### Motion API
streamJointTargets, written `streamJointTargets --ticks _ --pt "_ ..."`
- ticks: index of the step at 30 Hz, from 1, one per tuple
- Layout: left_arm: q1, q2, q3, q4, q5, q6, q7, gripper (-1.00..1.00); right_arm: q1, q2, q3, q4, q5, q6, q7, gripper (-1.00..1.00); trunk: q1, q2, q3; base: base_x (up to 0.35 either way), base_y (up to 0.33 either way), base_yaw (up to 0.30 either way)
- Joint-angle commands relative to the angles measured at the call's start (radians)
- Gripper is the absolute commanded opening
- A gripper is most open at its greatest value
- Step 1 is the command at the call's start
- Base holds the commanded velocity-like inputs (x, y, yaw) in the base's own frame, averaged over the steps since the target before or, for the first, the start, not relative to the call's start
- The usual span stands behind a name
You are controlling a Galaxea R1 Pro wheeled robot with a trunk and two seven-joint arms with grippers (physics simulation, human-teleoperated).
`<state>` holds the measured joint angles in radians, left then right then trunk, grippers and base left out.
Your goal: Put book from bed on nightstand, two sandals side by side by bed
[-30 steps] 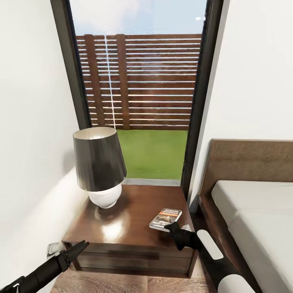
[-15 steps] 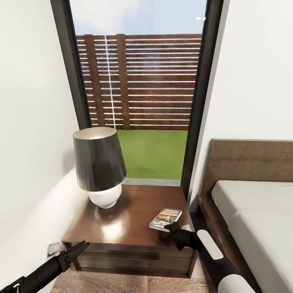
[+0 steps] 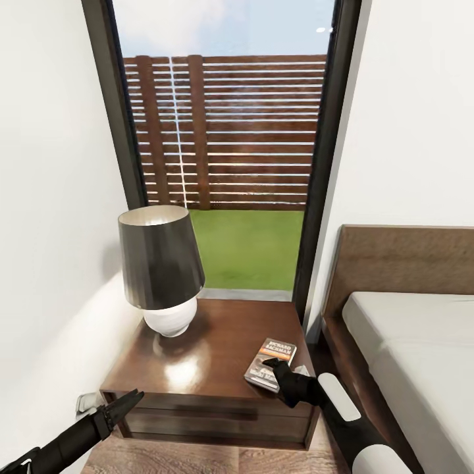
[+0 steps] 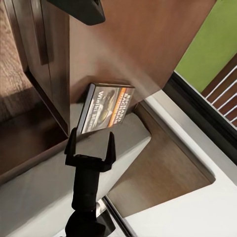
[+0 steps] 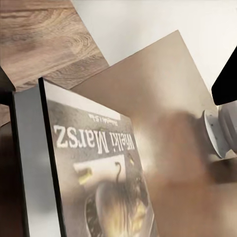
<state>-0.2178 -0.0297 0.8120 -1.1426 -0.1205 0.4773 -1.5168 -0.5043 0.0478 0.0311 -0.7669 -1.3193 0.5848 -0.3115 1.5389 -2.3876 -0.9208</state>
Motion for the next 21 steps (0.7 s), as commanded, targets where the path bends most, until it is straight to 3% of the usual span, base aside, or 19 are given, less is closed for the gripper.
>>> streamJointTargets --ticks 1,5,21 --pt "-0.002 -0.001 0.004 -0.001 -0.011 0.011 -0.008 1.0 0.0 0.0 0.001 -0.002 -0.011 0.0 -0.01 1.0 0.0 0.0 -0.001 0.0 0.0 0.0" --pt "-0.002 -0.001 0.004 0.0 -0.011 0.01 -0.006 1.0 0.0 0.0 0.001 -0.002 -0.011 0.0 -0.009 1.0 0.0 0.0 -0.001 0.0 0.0 0.0" --pt "-0.002 0.003 0.002 0.016 -0.01 0.011 -0.006 1.0 0.0 0.0 0.001 -0.002 -0.011 0.0 -0.008 1.0 -0.062 0.112 0.049 0.0 0.0 0.0"
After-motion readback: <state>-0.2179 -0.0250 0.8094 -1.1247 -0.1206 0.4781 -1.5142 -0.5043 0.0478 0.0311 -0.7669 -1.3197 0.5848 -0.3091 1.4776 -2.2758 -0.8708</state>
